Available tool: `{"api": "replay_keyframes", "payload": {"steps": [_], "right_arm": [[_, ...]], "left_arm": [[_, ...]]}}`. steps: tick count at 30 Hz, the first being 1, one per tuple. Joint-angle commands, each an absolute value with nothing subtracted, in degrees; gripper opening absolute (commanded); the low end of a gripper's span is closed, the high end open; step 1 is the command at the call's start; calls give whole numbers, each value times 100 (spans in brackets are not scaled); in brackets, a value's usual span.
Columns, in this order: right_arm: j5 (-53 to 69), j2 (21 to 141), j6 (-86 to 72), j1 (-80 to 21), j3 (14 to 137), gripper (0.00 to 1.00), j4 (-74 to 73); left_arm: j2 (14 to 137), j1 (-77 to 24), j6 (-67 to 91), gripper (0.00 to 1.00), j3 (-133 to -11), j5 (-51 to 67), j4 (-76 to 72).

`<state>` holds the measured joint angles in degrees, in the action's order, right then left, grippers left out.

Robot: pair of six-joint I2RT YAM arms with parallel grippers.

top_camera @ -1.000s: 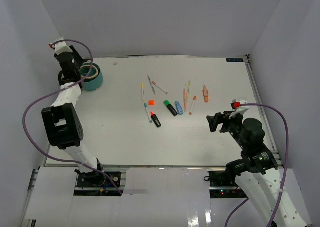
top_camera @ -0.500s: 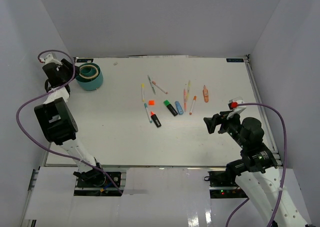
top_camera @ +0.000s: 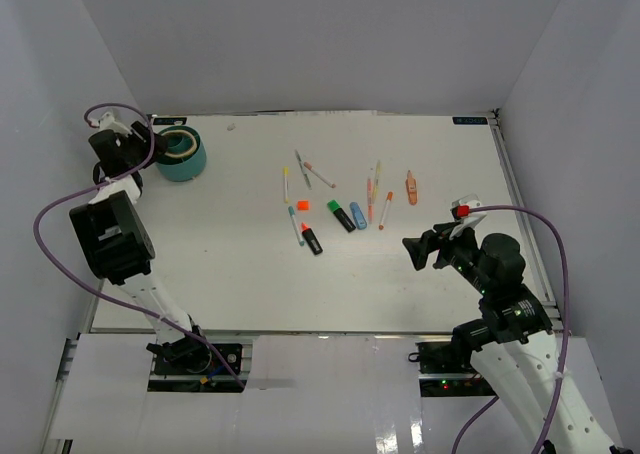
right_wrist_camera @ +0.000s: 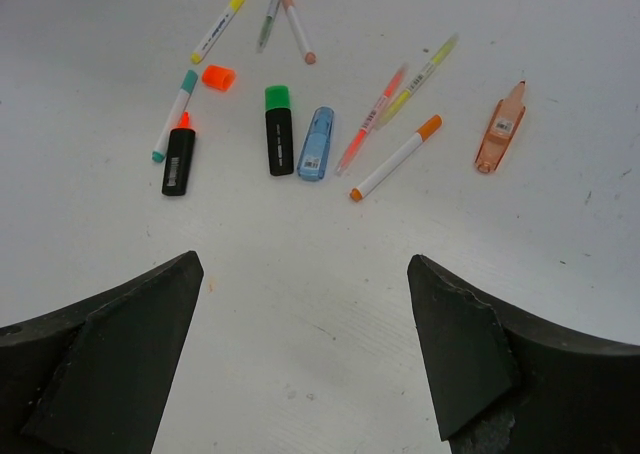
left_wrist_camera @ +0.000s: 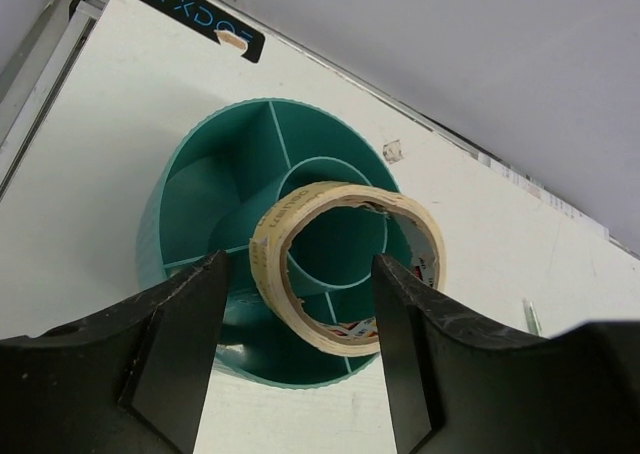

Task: Sort the stationery into containers
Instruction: Pick up the stationery from the storage box.

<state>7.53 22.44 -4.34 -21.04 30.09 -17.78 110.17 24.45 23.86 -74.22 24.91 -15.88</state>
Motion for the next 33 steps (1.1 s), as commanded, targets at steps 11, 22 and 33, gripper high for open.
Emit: {"api": "replay_keyframes", "payload": {"steps": [11, 22, 33], "right_arm": [[1037, 2259, -369, -2136, 2997, 90, -1450], [1063, 2268, -369, -2136, 2988, 90, -1433], [1072, 2224, -369, -2144, 2988, 90, -1424]], "left_arm": [[11250, 2505, 2268, 70, -7515, 2786, -1731], [11224, 2505, 2320, 55, -7497, 2953, -1889], [10943, 2505, 2382, 31, -7348, 2936, -2048]]}}
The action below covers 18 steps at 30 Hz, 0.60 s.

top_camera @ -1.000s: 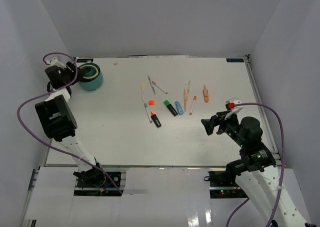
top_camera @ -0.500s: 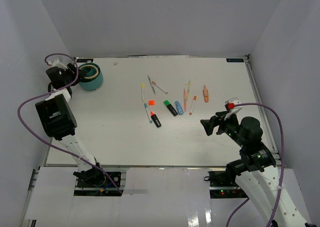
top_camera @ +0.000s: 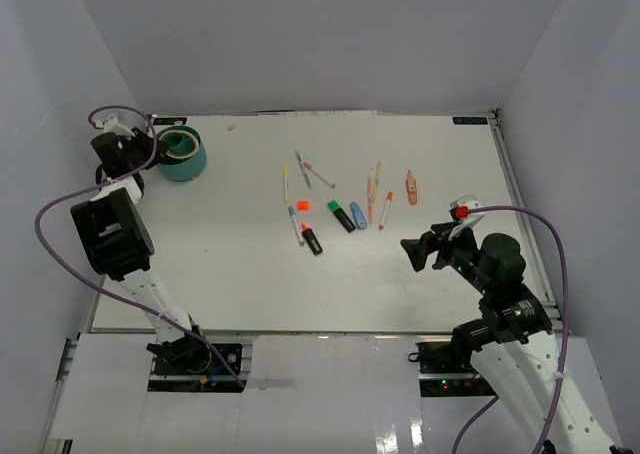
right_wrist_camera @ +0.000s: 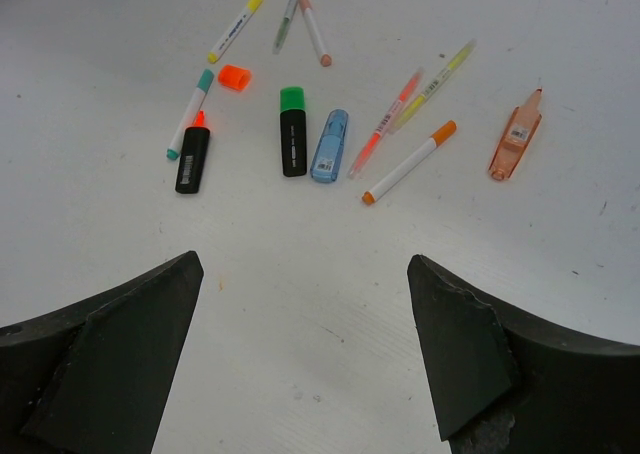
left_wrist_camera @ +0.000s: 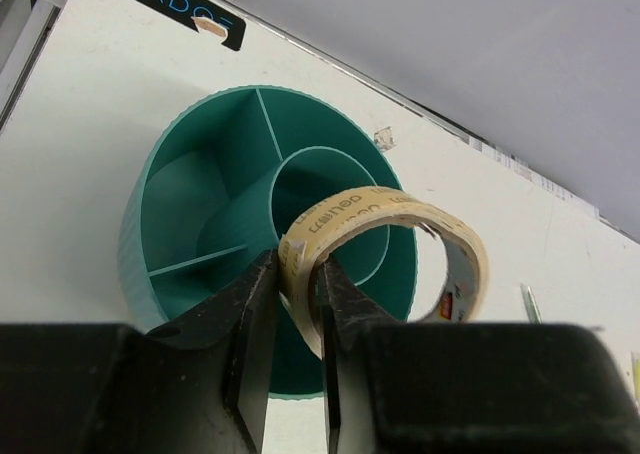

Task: Sort the stationery into containers
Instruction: Pick up the stationery from the storage box.

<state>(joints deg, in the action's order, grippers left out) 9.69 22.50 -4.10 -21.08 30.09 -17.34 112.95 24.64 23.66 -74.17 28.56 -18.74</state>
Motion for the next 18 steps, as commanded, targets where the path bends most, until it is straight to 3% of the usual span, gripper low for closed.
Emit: {"api": "replay_keyframes", "payload": {"steps": [1, 6, 18], "right_arm": [[1072, 2224, -369, -2136, 2980, 90, -1424], [1072, 2206, -378, -2136, 2979, 90, -1415], [1064, 2188, -369, -2136, 2971, 90, -1398]], "left_arm": [[10916, 2505, 2382, 30, -7330, 2909, -2057], [10723, 2505, 2426, 19, -7199, 2839, -2206], [10003, 2269, 2470, 5, -7137, 1777, -2039]]}}
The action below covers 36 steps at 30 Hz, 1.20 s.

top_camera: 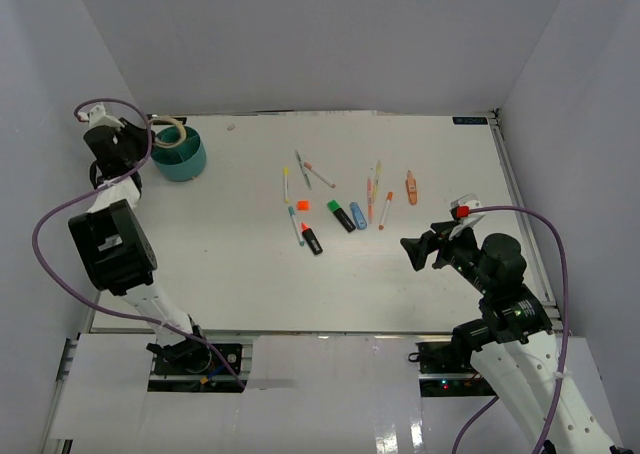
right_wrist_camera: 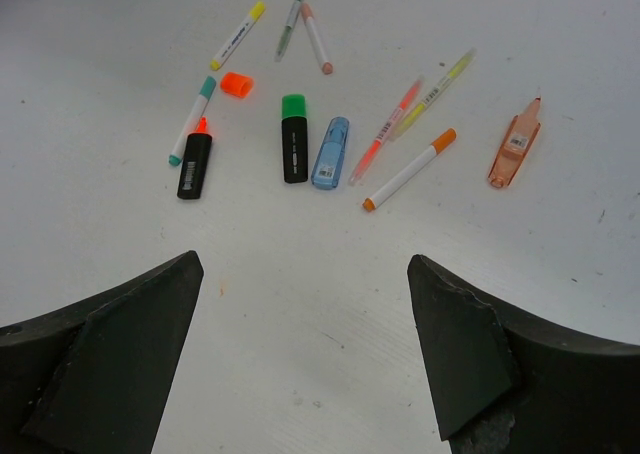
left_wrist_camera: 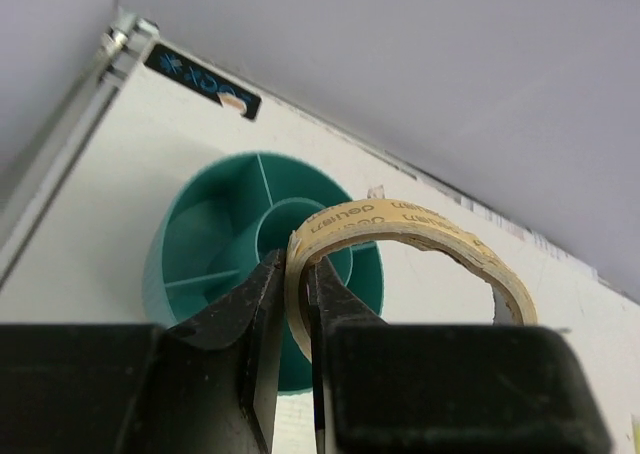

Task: Sort the stationery into containers
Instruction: Pick up the stationery from the storage box, then place the stationery in the storage box.

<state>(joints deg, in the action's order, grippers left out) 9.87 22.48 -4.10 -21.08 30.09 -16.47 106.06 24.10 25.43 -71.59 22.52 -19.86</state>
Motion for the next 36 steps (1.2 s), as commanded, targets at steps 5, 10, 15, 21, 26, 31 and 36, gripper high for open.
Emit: {"api": "replay_keyframes", "payload": {"steps": [5, 10, 15, 21, 26, 31, 36], "right_arm": [[1046, 2180, -369, -2145, 2971, 90, -1389], [1028, 2153, -378, -2145, 2971, 90, -1389], [1011, 2136, -360, -2153, 2962, 90, -1389], [984, 2101, -360, -2153, 2962, 90, -1424], [976, 2092, -369, -2162, 2962, 90, -1415], [976, 2066, -369, -2162, 2962, 90, -1433], [984, 2092, -369, -2171, 2962, 90, -1441]], "left_arm": [[9599, 1610, 1568, 0, -7137, 73, -1855], [9562, 924, 836, 0, -7225, -1299, -1933], [9615, 353, -138, 0, -7050, -2433, -2750], [9694, 141, -720, 0, -6865, -2848, -3348], [9817, 71, -1265, 0, -6750, -2988, -3717], [10019, -334, -1976, 0, -6574, -3444, -4436], [10361, -571, -2627, 0, -6662, -3779, -4798]]}}
